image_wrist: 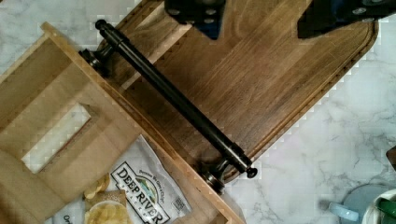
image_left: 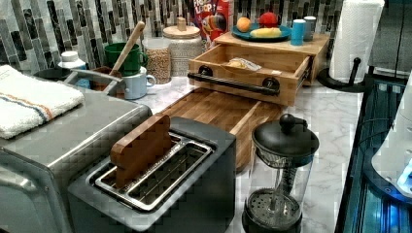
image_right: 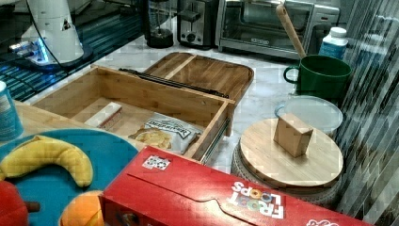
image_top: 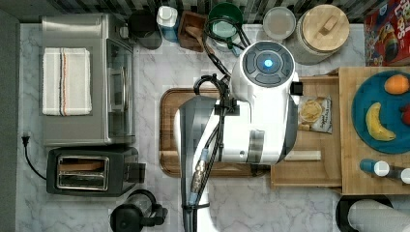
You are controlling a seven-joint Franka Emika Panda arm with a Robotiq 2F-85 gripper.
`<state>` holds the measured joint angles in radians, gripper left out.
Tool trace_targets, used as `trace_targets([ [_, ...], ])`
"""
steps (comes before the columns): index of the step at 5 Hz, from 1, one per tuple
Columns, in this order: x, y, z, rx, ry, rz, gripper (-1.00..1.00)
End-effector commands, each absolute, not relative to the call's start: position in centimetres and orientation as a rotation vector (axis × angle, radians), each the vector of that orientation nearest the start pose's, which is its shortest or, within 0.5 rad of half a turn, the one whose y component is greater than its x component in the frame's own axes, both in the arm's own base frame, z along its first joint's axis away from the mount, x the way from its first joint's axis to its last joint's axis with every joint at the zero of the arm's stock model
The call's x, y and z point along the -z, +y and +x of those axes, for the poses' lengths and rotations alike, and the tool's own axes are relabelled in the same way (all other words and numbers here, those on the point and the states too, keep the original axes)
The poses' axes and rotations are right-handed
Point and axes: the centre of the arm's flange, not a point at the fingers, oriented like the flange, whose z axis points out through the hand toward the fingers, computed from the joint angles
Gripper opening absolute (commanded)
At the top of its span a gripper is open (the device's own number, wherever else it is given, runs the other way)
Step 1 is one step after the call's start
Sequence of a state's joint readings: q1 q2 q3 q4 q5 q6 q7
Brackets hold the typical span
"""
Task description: Close the drawer.
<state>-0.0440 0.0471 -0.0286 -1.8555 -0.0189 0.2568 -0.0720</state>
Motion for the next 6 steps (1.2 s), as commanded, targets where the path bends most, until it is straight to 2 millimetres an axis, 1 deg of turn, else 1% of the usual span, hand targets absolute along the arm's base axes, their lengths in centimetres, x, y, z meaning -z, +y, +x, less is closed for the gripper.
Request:
trace_targets([
  [1, -48.1, -4.3, 56.6, -0.111, 1.193, -2.951, -1.00],
  [2, -48.1, -4.3, 56.6, -0.111, 1.193, -2.951, -1.00],
  [3, -46.2, -3.5, 55.7, -0.150, 1.001, -2.938, 1.00],
  [4, -44.8, -0.6, 54.6, -0.132, 0.722, -3.014, 1.00],
  [5, -43.4, 1.3, 53.0, -0.140, 0.455, -3.034, 1.00],
  [6, -42.3, 2.0, 51.8, -0.188, 0.186, -3.041, 1.00],
])
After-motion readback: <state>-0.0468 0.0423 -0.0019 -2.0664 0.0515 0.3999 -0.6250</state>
